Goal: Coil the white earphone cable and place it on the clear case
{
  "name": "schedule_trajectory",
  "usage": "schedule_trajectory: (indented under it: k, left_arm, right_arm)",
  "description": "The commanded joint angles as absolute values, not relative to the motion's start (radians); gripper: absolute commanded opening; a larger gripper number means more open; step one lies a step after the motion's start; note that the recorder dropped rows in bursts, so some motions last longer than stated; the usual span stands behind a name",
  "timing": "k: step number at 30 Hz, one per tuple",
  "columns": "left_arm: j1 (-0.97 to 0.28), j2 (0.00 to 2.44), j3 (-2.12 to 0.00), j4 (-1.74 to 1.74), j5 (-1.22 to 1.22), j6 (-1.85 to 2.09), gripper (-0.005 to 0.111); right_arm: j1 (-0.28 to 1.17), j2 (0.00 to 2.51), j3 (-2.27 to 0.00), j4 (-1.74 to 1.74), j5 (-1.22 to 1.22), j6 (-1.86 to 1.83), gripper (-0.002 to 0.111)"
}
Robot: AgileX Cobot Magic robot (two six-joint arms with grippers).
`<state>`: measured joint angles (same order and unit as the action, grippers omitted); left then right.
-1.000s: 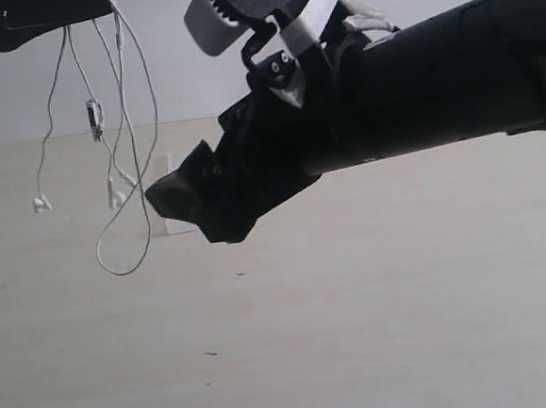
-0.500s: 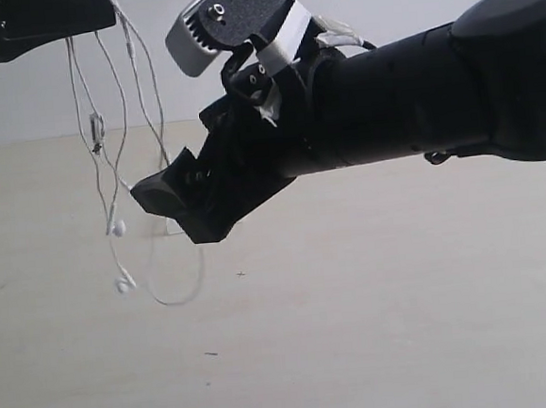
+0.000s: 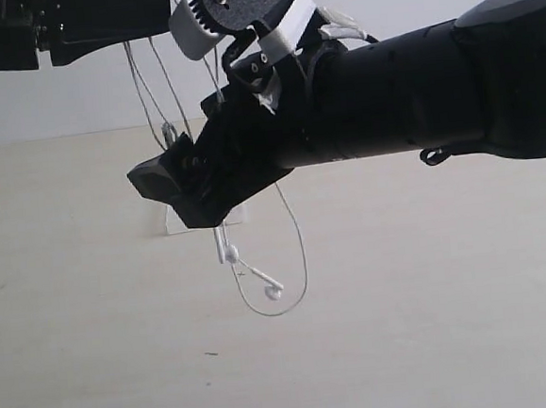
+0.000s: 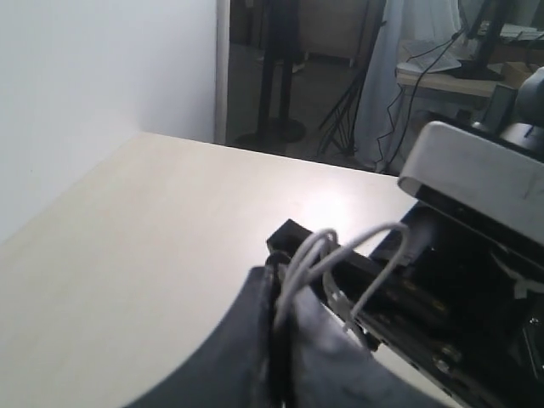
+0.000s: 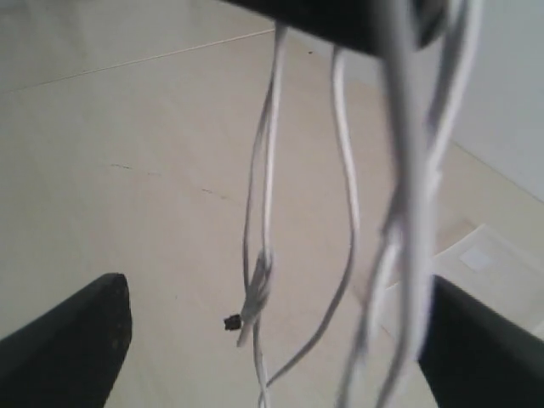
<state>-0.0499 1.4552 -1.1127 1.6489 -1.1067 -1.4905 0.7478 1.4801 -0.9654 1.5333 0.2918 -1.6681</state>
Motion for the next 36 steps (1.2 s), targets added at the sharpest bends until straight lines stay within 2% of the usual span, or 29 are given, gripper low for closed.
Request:
schedule_trajectory:
  k: [1,25,36]
  left_arm:
    - [-0.057,1.453,-1.117,1.635,-1.125,-1.498,0.0]
    - [-0.057,1.455,-1.117,1.703,-1.152,-1.421,0.0]
    - [0.036,1.478,-1.117,1.645,-1.221,-1.337,0.0]
  right_arm:
    - [0.745,1.481,-0.976,1.552,0.289,-1.681,0.084]
    - [0.745,1.462,-0.976,1.504,0.293,-1.677,0.084]
    - [0.745,1.462,-0.974,1.478,0.364,-1.676,0.084]
